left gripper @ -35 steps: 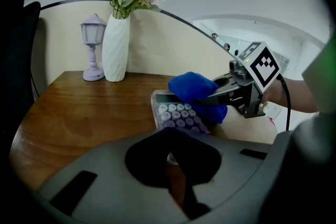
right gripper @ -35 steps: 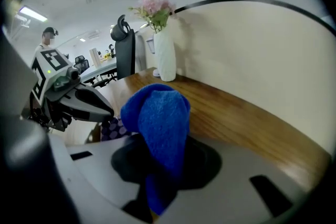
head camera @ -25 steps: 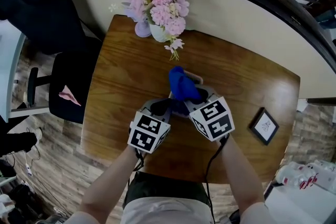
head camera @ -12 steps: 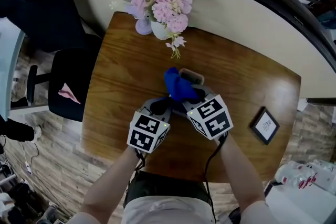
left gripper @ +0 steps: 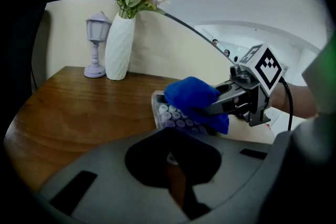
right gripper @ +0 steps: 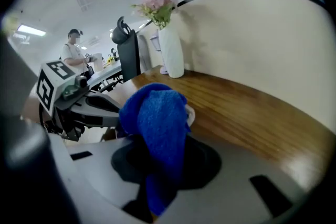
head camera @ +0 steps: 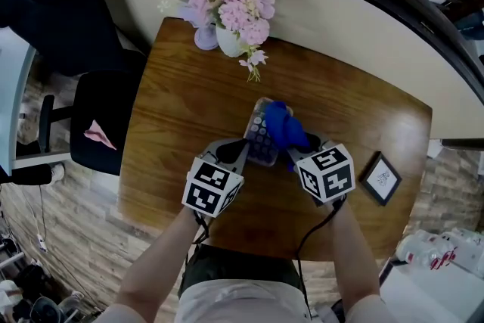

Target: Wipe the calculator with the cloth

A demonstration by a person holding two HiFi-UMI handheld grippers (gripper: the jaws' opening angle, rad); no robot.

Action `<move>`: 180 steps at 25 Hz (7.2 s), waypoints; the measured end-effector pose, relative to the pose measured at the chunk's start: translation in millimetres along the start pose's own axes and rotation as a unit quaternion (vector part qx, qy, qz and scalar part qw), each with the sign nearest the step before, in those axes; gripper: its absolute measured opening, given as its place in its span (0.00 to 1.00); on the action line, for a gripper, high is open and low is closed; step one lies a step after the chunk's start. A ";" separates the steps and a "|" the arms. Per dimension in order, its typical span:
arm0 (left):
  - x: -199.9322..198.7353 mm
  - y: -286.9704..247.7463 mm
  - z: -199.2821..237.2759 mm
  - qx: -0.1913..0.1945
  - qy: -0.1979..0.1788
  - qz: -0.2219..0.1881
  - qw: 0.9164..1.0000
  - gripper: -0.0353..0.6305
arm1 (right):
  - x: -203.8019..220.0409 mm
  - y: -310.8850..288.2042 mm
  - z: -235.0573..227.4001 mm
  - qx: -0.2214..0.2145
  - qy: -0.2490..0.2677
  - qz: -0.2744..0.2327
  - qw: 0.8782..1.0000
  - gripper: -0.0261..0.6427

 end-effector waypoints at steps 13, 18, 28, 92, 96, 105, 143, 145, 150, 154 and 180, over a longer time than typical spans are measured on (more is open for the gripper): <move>4.9 6.7 5.5 -0.007 0.009 -0.001 1.000 0.06 | -41.6 -28.3 64.7 -0.071 -0.009 -0.054 0.996 0.18; 3.9 4.9 6.1 -0.010 0.009 -0.005 1.000 0.06 | -28.0 -24.7 63.1 -0.084 -0.049 -0.049 0.994 0.18; 3.7 4.0 5.1 -0.011 0.002 -0.007 1.000 0.06 | -1.6 2.1 52.4 -0.081 -0.054 -0.035 0.995 0.18; 6.4 5.1 5.9 0.007 -0.022 -0.014 1.000 0.06 | -45.6 -30.4 19.2 0.061 -0.008 -0.069 0.996 0.19; 6.3 4.3 6.6 0.005 -0.020 -0.016 1.000 0.06 | -42.7 -25.0 41.7 0.025 -0.003 -0.063 0.998 0.19; 6.8 4.6 7.1 0.014 -0.017 -0.018 1.000 0.06 | -4.3 -3.0 89.9 -0.070 -0.043 -0.065 0.995 0.18; 16.9 13.5 2.3 0.000 0.004 -0.008 1.000 0.06 | 23.0 14.7 69.7 -0.097 0.008 -0.002 0.995 0.17; 20.3 20.0 -4.1 0.001 0.005 -0.002 1.000 0.06 | 34.5 23.0 68.8 -0.089 0.010 0.028 0.996 0.17; 23.9 47.3 -19.0 -0.005 0.021 0.000 1.000 0.06 | 46.3 49.3 65.2 -0.065 -0.050 0.050 0.995 0.17; 15.6 72.6 -29.4 -0.013 0.001 -0.002 1.000 0.06 | 35.1 80.5 57.5 -0.029 -0.070 0.031 0.997 0.17; -159.9 267.0 -138.3 -0.027 -0.153 -0.209 0.966 0.06 | -141.8 329.8 111.2 0.083 -0.007 -0.288 0.954 0.17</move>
Point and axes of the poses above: the fingertips, and each gripper's own axes: y backward along the fingers, z to its left, x out of its underside, the point moved 4 cm from there along y, backward along the fingers, and after that the axes turned 8 degrees about y, right-handed, at the moved point
